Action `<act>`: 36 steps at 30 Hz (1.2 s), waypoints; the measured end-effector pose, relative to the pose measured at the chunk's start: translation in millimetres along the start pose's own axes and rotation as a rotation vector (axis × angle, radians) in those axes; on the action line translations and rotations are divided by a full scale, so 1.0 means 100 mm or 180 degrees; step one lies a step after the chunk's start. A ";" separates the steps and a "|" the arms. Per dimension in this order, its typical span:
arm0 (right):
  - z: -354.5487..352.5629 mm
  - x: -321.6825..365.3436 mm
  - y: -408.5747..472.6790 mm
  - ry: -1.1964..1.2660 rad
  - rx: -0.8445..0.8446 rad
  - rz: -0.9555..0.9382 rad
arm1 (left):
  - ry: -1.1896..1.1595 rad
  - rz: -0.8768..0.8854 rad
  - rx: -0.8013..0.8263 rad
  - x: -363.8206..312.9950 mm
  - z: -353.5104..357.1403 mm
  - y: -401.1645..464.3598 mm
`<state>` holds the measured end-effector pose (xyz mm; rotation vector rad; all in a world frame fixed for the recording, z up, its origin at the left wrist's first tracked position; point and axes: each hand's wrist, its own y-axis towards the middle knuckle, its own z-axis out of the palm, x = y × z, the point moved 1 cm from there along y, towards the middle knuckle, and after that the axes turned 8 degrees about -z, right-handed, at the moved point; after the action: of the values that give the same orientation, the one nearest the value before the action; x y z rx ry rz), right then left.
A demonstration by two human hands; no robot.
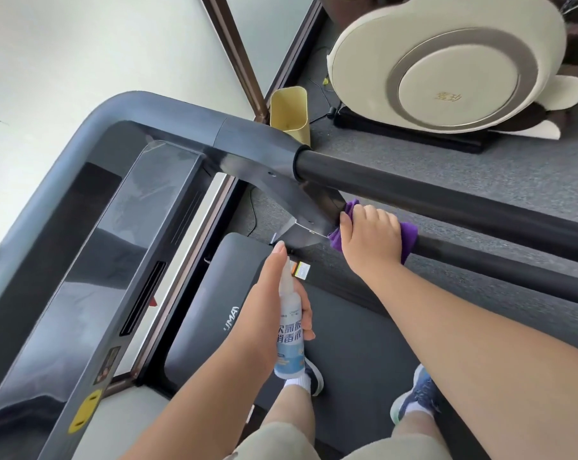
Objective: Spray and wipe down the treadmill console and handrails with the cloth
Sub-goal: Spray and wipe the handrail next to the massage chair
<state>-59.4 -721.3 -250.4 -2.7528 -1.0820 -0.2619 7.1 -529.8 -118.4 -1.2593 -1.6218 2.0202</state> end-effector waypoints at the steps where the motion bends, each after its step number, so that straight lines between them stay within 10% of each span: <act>1: 0.01 -0.03 -0.01 -0.0102 0.0019 -0.0127 | 0.0015 -0.0007 -0.0016 0.00 0.02 0.02; 36: -0.93 -2.33 -1.20 -0.0322 0.0841 0.0047 | 0.0744 -0.0010 0.0915 0.08 2.16 -0.27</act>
<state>-318.5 -808.1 -201.4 -2.5593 -1.0364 0.0226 -167.4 -657.8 -97.7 -1.3229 -1.1803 1.9345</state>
